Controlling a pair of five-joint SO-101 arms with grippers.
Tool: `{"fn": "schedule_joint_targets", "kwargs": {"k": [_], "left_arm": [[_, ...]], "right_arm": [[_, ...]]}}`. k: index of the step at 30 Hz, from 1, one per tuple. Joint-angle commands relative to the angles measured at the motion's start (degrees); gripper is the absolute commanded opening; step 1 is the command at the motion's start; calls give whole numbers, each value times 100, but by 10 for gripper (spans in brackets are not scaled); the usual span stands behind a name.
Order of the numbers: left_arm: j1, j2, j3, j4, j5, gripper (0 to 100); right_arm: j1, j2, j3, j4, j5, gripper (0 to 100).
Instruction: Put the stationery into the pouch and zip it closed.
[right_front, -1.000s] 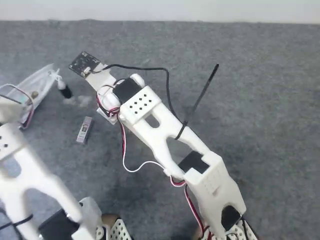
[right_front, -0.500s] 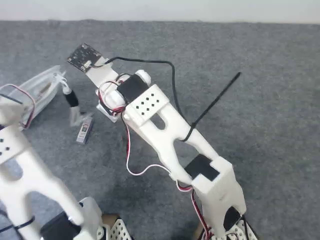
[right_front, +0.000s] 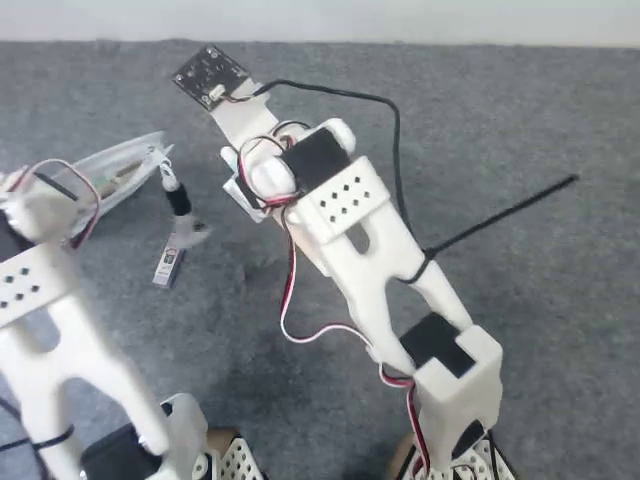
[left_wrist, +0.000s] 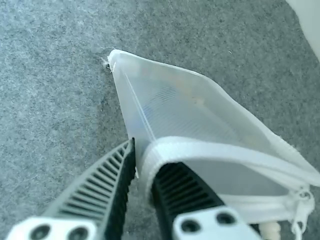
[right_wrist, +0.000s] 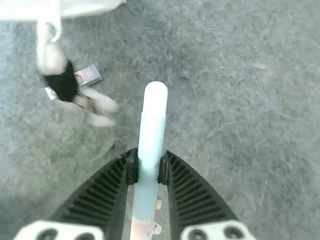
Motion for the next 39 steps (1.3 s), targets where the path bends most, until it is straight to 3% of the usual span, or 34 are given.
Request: {"fn": "schedule_joint_targets", "kwargs": {"k": [1,32,39], "left_arm": [[44,-396,-101,-18,-53,10],[35,-387,-101,-9,-88,10],[35,-387,-101,0,-88,10]], "right_arm": [[75,-690,-141,233,88,6],[-92,-2413,-123,1297,44,6],[-242,-3081,686,1244,79,6]]}}
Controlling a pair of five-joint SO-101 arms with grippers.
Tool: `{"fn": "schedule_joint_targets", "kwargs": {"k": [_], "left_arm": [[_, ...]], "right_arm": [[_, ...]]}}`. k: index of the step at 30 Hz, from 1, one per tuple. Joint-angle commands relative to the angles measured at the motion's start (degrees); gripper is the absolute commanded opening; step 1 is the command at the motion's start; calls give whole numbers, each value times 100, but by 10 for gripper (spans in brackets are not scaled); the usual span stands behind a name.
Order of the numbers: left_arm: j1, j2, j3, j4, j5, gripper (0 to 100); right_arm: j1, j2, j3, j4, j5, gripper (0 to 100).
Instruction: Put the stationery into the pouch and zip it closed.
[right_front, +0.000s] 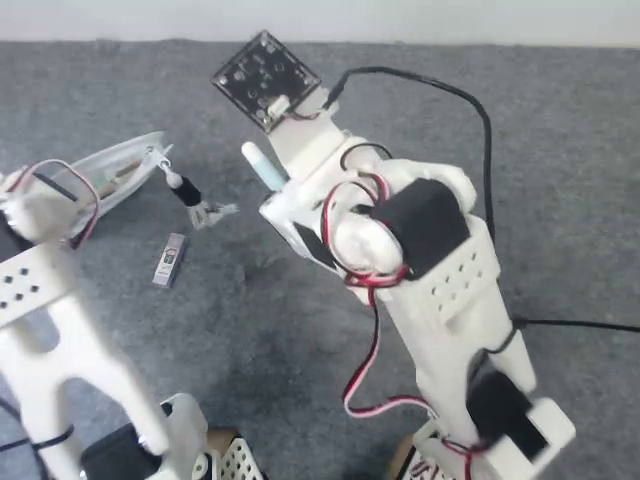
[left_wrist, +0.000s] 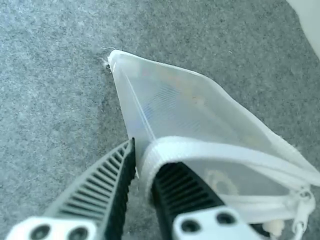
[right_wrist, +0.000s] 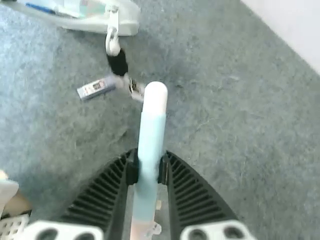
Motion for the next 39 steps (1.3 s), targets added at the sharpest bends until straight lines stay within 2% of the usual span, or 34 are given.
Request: {"fn": "schedule_joint_targets", "kwargs": {"k": [1,11,20,26,32,39], "left_arm": [[35,-387,-101,0,-53,10],[35,-387,-92,0,-53,10],[35,-387,-92,-9,-53,10],[35,-387,-92,0,-53,10],[35,-387,-92,0,-53,10],[35,-387,-92,0,-53,10]], "right_arm": [[-163,-699,202,189,79,6],[-198,-1780,826,-75,26,6],[-198,-1868,1029,-497,26,6],[-198,-2158,2092,-1473,-79,6],[-198,-2976,3420,-2747,-1090,6],[-198,-3978,5222,-4585,-1899,6]]}}
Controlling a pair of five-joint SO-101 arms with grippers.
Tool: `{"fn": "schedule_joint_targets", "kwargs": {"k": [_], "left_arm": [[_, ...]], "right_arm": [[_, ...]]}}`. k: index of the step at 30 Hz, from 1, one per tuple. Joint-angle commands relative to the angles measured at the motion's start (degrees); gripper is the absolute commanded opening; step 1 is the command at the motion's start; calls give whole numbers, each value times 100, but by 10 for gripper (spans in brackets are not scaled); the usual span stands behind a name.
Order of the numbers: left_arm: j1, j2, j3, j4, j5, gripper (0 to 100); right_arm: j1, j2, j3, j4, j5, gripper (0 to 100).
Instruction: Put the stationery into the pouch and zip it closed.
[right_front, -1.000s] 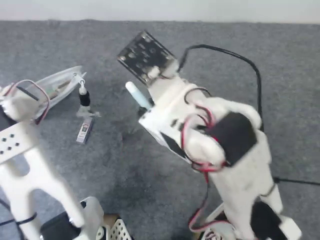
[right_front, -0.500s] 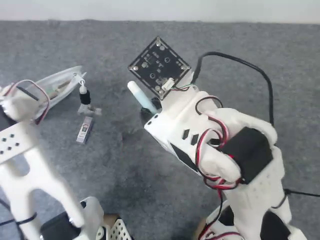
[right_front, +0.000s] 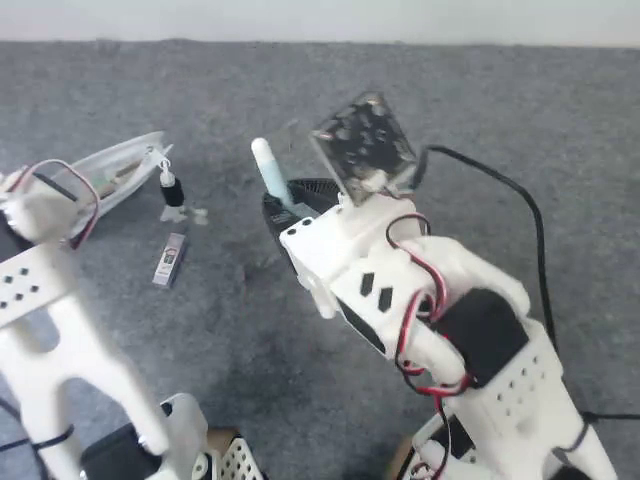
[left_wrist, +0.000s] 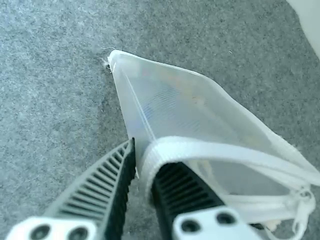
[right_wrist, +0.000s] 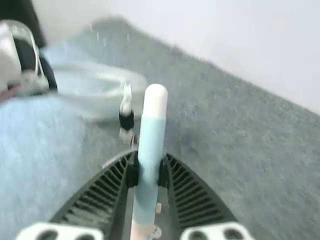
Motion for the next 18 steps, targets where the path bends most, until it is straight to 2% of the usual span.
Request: {"fn": "schedule_joint_targets", "kwargs": {"k": [1,10,18], "left_arm": [[35,-387,-92,0,-53,10],[35,-387,-92,0,-53,10],[44,-387,-92,0,-53,10]], "right_arm": [[-40,-620,703,-1024,-413,6],[-22,-1147,2268,-3073,-1187,6],[-13,-1147,3640,-5543,-1169,6]]}}
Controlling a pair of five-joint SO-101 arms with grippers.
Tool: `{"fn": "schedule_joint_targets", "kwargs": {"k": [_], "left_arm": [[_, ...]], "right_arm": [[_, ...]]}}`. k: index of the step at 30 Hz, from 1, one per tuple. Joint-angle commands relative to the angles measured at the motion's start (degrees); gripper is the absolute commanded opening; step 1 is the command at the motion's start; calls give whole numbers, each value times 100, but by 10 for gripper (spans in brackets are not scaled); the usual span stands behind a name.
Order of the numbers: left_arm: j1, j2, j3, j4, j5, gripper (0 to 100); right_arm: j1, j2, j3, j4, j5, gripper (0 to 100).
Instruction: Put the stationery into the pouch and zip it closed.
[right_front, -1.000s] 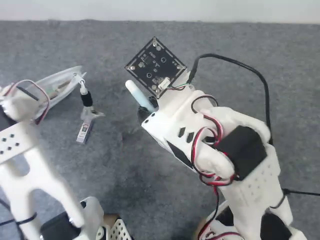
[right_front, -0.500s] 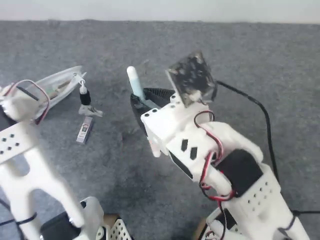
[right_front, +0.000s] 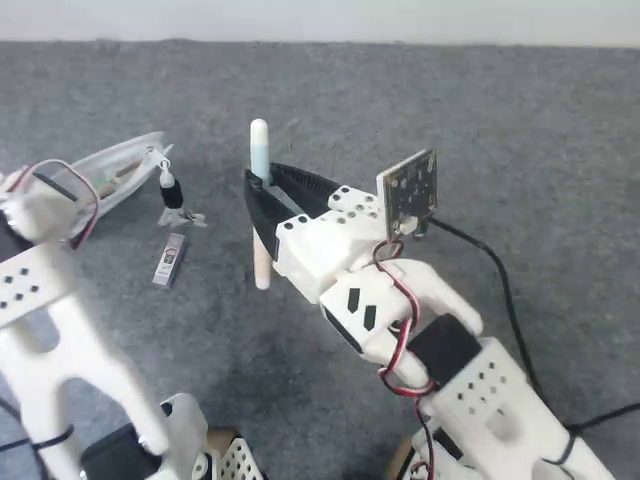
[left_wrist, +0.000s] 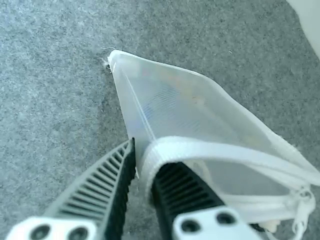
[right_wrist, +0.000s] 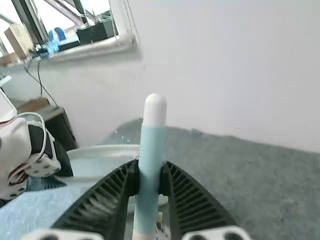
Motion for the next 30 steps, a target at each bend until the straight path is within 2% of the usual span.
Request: {"fn": "schedule_joint_targets", "kwargs": {"k": [1,4,10,17,23,30], "left_arm": [[44,-387,-92,0,-53,10],[53,-387,-92,0,-53,10],[70,-431,-127,0,-26,10],[589,-440,-171,35,-26,10],[914,-440,-453,396,-26,10],[914,-431,-444,431,-53,10]], "right_arm": [[-4,-189,255,-1156,-44,6],[-4,-189,413,-1516,-35,6],[-4,-189,422,-1569,-35,6],[163,-251,413,-1613,-44,6],[734,-251,607,-2659,-70,6],[752,-198,888,-3556,-62,6]]}}
